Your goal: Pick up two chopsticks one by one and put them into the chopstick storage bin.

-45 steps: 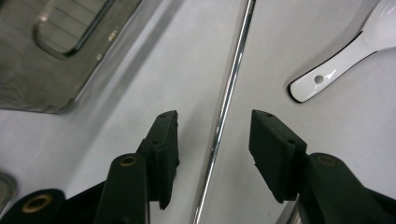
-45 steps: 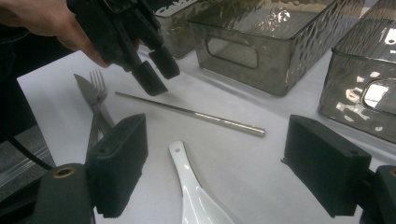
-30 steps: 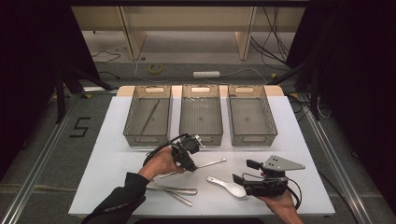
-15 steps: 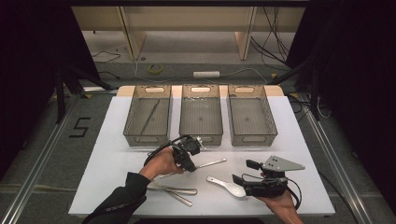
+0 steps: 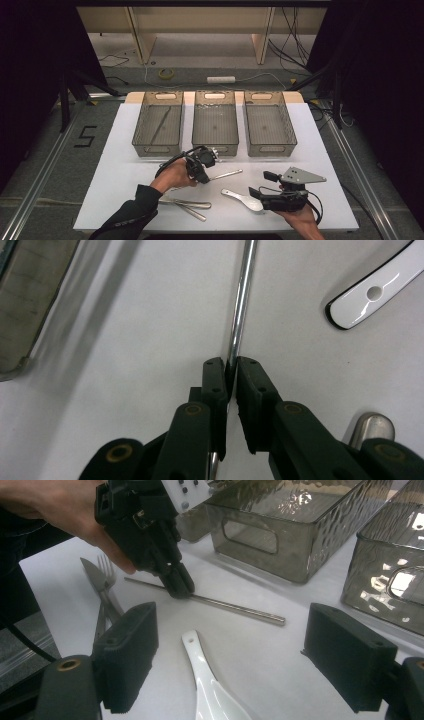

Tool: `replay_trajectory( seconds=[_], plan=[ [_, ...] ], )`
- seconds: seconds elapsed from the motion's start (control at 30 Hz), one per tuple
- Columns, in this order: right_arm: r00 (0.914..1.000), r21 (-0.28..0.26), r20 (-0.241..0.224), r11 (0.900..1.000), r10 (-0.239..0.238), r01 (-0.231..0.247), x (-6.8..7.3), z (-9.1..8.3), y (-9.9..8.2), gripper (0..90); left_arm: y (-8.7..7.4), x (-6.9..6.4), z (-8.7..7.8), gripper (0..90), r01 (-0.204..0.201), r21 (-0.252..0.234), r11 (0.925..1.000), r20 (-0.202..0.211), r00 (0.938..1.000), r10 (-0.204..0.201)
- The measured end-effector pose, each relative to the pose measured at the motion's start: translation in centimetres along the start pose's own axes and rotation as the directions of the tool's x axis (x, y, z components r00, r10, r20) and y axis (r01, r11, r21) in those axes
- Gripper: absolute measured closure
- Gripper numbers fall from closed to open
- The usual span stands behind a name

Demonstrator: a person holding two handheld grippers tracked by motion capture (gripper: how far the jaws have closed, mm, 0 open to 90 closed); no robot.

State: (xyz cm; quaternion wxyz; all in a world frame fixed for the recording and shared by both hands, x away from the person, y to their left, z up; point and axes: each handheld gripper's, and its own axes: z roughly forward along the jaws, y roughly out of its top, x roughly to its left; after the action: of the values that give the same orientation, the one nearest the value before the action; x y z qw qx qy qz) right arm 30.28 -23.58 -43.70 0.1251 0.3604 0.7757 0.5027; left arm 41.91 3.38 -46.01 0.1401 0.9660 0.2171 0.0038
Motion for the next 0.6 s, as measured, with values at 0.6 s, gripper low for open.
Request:
replay_trajectory(
  seconds=[0.6],
  plan=[
    [1.0, 0.001, 0.0, 1.0, -0.008, 0.008, 0.06, 0.0, 0.05, 22.6, -0.35, 0.06, 0.03, 85.6, -0.012, -0.05, 0.9987, 0.006, 0.9999, 0.013]
  ],
)
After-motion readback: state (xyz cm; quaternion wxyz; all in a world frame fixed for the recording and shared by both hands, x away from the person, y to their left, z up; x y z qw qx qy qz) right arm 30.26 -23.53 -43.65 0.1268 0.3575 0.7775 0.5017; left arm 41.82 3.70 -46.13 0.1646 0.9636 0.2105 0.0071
